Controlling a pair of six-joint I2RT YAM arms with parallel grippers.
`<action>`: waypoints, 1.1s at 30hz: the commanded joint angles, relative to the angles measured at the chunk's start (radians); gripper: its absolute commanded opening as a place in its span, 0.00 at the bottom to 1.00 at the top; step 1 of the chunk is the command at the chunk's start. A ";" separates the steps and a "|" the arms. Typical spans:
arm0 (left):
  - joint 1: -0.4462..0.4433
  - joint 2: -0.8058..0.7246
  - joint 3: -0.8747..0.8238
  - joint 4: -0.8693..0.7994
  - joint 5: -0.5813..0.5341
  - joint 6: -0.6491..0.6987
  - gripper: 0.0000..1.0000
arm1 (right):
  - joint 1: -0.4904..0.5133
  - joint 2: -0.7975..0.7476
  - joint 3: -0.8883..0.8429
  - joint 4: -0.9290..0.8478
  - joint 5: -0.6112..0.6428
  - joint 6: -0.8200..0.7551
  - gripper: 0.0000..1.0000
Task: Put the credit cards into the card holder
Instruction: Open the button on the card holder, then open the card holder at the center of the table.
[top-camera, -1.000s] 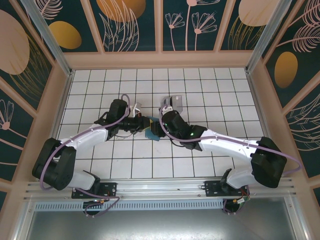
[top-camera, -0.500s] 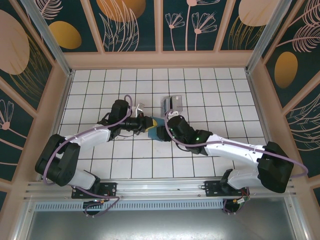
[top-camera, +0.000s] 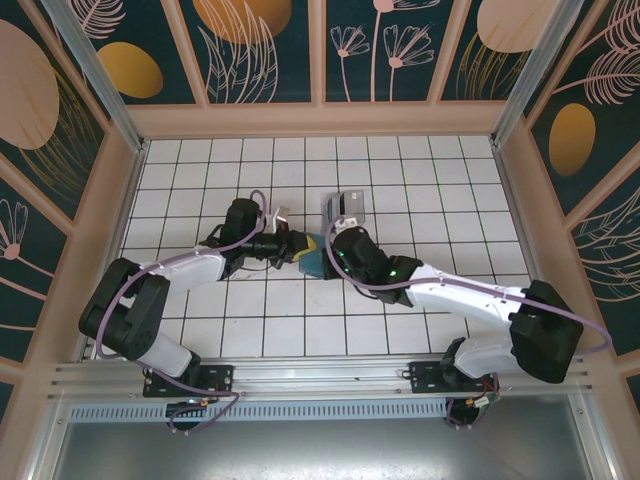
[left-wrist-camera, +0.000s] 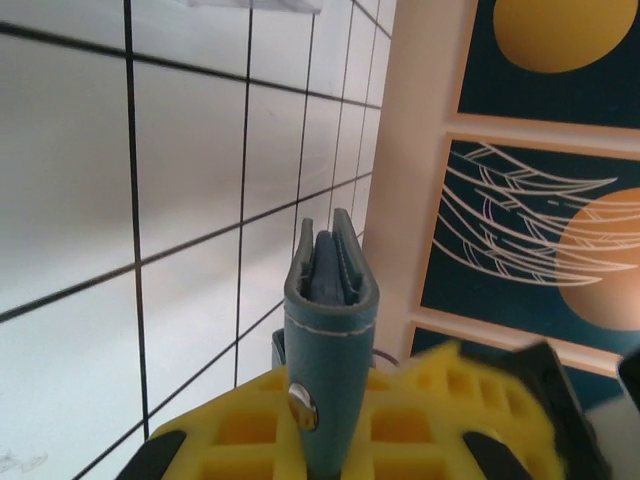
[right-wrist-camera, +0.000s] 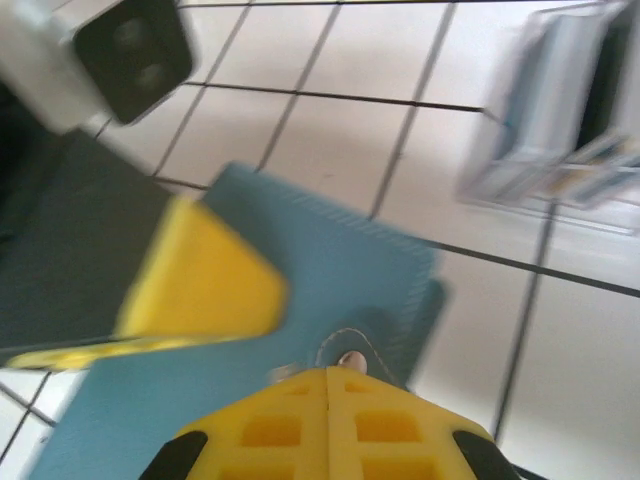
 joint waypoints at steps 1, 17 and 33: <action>-0.007 0.019 0.047 -0.075 0.042 0.072 0.00 | -0.077 -0.090 -0.084 0.010 0.016 0.036 0.00; -0.008 0.154 -0.046 0.112 -0.096 0.075 0.00 | -0.193 -0.222 -0.258 0.162 -0.293 0.079 0.40; -0.012 0.081 -0.112 0.084 -0.103 0.061 0.00 | -0.187 0.133 -0.055 0.116 -0.523 0.274 0.53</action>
